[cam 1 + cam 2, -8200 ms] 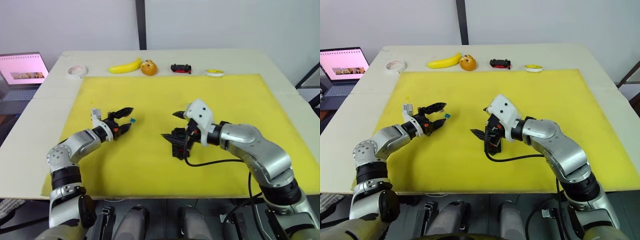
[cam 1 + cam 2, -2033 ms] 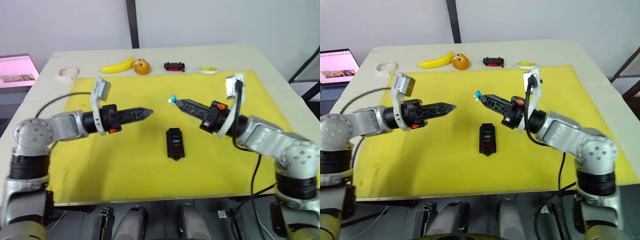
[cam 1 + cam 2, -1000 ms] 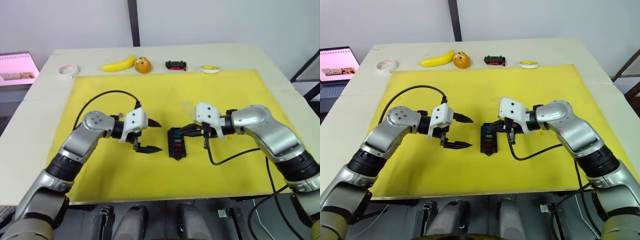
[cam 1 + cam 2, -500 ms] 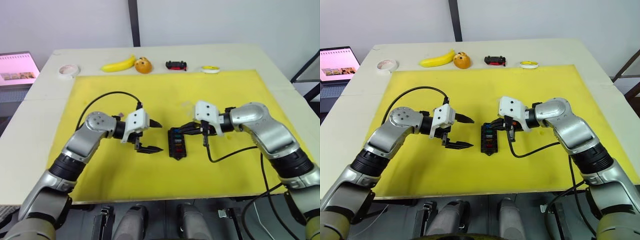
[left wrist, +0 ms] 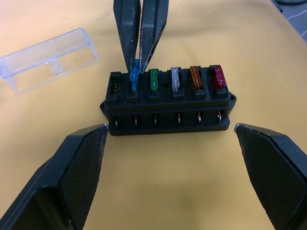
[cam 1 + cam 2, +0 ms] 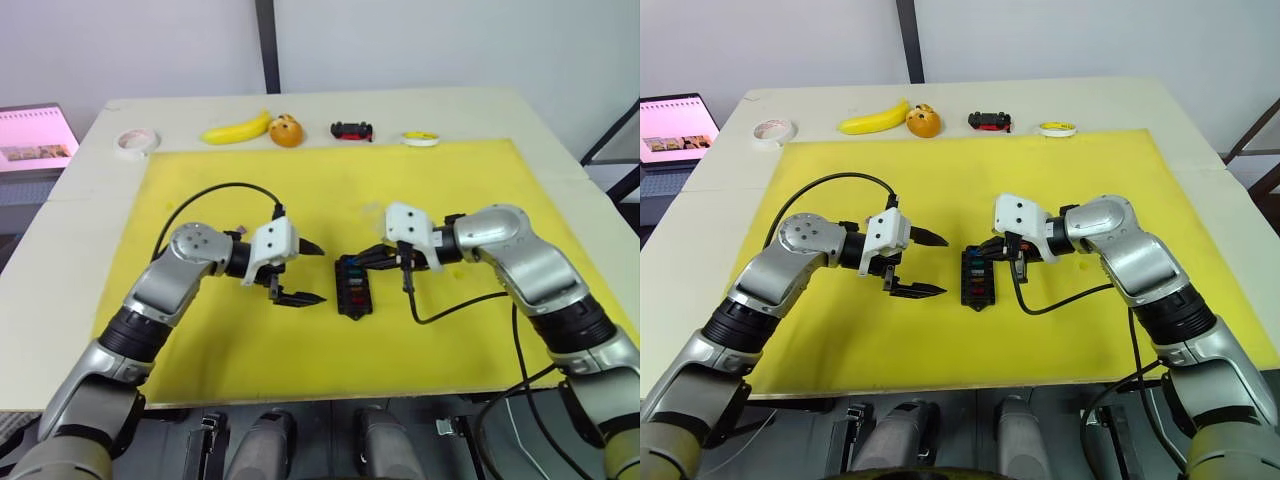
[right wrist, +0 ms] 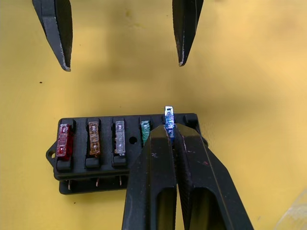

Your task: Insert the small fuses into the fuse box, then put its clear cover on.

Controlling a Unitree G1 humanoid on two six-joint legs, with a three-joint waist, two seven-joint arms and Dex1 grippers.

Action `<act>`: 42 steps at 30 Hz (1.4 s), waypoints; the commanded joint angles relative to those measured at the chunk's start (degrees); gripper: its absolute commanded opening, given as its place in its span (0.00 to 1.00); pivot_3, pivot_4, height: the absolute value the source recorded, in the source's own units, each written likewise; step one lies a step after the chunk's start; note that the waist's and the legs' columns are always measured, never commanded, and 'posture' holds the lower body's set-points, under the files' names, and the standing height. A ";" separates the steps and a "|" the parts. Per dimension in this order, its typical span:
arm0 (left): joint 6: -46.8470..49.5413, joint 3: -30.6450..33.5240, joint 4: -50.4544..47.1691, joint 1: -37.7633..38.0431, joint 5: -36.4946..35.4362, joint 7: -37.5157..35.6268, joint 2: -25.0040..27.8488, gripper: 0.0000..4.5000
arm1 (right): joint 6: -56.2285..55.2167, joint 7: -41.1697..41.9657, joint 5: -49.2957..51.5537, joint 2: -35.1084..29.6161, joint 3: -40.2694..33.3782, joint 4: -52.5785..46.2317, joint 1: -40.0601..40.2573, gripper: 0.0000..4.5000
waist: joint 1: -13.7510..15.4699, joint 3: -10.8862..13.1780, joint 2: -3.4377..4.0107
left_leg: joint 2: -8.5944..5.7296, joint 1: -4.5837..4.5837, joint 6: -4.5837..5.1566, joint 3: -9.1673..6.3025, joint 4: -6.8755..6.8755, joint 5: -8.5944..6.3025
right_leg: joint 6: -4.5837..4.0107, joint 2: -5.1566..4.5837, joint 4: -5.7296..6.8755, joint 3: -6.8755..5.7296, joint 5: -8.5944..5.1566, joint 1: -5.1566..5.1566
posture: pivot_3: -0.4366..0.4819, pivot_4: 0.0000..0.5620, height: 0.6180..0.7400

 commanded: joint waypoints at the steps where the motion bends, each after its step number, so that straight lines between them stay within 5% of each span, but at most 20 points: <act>1: -0.34 1.90 -1.41 -0.60 -0.23 -0.14 -0.11 0.99 | -1.69 0.74 -1.12 0.06 -1.50 0.70 -1.04 0.00 | 0.05 0.00 0.00 | -0.01 0.00 0.00 0.00 0.01 0.00 | 0.00 0.00 0.00 0.00 0.00 0.00 | 0.48 0.27 1.00; 42: -0.18 1.77 -1.07 -1.13 0.85 0.30 -1.33 0.99 | -8.69 9.10 -7.90 2.89 0.47 7.00 -5.74 0.00 | -0.08 -0.01 0.01 | -0.02 0.00 -0.01 0.00 0.09 0.00 | 0.00 -0.01 0.10 0.00 0.00 0.00 | 0.48 0.27 1.00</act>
